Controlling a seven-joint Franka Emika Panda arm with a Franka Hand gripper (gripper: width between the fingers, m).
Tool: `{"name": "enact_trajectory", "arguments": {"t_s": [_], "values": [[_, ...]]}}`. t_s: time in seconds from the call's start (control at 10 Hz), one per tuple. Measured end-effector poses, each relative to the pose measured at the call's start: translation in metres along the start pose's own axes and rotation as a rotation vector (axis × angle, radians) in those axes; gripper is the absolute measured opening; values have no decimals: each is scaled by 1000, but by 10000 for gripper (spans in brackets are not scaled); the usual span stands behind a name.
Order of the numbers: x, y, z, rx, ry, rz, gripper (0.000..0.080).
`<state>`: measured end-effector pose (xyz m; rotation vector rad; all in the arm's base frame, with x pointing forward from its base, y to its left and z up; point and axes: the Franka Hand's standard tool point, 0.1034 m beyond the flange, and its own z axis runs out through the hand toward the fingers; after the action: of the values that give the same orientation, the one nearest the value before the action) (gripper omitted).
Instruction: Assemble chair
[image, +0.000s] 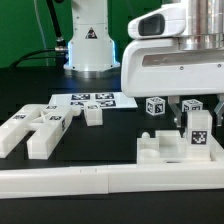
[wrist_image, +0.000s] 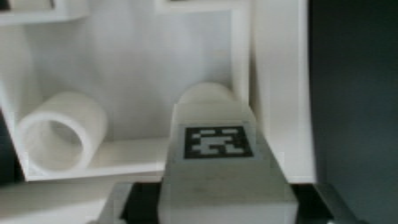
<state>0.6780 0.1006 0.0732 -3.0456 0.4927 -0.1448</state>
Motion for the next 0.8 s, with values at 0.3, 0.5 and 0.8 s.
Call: {"name": "enact_trajectory", "arguments": {"t_s": [0.3, 0.5, 0.8], "values": [[5, 12, 1, -34, 18, 260, 289], [7, 24, -1, -69, 29, 409, 294], [7, 23, 0, -68, 29, 416, 485]]}}
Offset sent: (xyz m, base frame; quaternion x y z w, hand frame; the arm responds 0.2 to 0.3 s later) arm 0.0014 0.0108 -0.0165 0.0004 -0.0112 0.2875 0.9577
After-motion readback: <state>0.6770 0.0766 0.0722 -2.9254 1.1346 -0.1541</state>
